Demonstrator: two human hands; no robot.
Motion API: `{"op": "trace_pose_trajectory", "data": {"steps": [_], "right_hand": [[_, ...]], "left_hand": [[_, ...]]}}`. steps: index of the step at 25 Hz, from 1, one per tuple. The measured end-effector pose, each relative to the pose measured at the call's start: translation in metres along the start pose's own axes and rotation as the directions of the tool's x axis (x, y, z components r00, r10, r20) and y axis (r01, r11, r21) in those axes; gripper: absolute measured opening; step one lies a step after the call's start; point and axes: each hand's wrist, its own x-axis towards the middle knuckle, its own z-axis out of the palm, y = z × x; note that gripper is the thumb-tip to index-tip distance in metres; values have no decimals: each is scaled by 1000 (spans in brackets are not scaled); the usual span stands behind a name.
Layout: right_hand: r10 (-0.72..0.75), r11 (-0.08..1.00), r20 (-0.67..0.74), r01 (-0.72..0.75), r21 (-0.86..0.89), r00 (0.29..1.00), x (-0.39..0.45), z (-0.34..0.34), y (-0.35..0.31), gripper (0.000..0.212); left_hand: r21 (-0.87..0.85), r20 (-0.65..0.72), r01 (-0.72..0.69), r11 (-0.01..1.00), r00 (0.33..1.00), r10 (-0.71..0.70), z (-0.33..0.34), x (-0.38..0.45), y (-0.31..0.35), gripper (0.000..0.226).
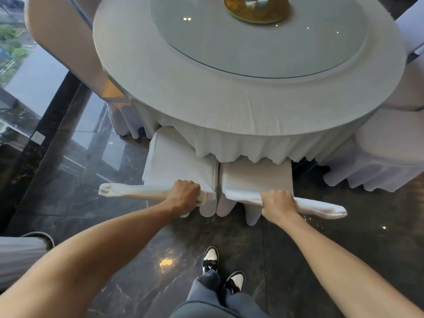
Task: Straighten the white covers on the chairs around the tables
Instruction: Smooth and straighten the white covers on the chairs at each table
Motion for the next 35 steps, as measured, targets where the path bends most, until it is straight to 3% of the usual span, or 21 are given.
{"op": "trace_pose_trajectory", "data": {"steps": [4, 11, 22, 30, 35], "right_hand": [[-24, 999, -17, 23, -22, 1000, -1, -1, 15, 22], [-72, 996, -17, 71, -61, 997, 0, -2, 19, 21], [-12, 1000, -41, 12, -11, 999, 13, -5, -1, 20], [-12, 1000, -45, 13, 18, 999, 8, -6, 5, 24], [-44, 997, -60, 47, 53, 997, 6, -8, 11, 22]], "left_hand": [[-3, -24, -55, 998, 998, 55, 0, 5, 10, 1], [36, -45, -106, 994, 993, 108, 2, 7, 6, 13], [60, -65, -92, 994, 993, 96, -3, 14, 4, 11], [-25, -45, -75, 997, 996, 73, -13, 21, 1, 15], [-35, 68, -98, 995, 993, 100, -31, 25, 1, 20]]}}
